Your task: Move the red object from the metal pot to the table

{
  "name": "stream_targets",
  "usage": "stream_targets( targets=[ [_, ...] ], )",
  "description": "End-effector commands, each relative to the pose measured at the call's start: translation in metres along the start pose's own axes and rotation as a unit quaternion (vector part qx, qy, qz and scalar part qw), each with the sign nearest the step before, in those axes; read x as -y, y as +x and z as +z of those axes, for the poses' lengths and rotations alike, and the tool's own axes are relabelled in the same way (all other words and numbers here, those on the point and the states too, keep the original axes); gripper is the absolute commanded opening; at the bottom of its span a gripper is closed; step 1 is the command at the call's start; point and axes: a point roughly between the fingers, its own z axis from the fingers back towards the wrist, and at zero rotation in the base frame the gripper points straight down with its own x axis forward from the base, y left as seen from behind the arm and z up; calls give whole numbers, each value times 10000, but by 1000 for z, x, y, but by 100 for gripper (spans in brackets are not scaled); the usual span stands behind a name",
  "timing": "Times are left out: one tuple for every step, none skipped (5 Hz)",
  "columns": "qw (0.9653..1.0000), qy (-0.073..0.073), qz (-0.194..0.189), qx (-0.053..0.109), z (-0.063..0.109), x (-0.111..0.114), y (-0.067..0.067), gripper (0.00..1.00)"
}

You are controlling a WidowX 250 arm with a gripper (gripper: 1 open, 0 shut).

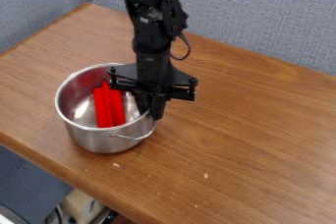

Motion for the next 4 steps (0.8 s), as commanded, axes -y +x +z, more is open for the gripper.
stream_targets(
  targets=[
    [9998,-12,-108,140,9,7,4,0],
    [9997,-13,-167,150,13,11,3,0],
    [9995,-12,-266,157,16,14,11,0],
    [9992,5,-334,211,24,15,28,0]
  ],
)
